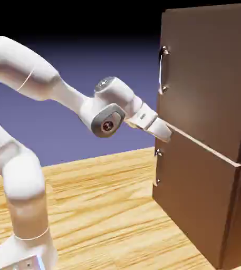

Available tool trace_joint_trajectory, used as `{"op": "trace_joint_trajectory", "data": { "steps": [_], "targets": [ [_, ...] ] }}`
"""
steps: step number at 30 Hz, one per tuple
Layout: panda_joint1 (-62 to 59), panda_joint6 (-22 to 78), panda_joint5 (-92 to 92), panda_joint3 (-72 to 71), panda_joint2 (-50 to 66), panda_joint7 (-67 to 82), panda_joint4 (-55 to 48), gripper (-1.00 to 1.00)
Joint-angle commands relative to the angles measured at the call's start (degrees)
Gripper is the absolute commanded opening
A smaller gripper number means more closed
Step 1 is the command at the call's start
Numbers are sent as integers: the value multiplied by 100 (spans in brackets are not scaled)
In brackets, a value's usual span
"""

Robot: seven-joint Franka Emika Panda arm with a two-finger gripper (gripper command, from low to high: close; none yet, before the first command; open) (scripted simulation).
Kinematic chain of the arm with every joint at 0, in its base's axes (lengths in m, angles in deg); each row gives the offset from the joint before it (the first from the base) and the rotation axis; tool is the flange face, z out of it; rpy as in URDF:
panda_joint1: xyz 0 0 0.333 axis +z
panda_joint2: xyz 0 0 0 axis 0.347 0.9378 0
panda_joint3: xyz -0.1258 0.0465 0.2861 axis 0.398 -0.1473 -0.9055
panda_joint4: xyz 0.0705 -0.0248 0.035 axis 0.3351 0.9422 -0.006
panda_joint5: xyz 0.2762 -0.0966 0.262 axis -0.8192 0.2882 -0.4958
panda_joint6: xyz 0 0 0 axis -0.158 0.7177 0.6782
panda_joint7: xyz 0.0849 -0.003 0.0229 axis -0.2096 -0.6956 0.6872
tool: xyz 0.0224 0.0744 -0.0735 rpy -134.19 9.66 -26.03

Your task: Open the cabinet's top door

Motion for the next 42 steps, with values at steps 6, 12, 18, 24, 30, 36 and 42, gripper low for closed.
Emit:
{"op": "trace_joint_trajectory", "data": {
  "steps": [6, 12, 18, 24, 30, 36, 42],
  "targets": [
    [-428, -2, -1496, -513, -246, 1064, -267, 0],
    [-855, -5, -2991, -1027, -492, 2128, -533, 0],
    [-1282, -7, -4486, -1540, -737, 3192, -800, 0],
    [-1710, -10, -5982, -2053, -983, 4255, -1066, 0],
    [-2137, -12, -7477, -2566, -1229, 5319, -1333, 0],
    [-2565, -14, -8972, -3079, -1475, 6383, -1599, 0],
    [-2992, -17, -10468, -3593, -1720, 7447, -1866, 0]
  ]
}}
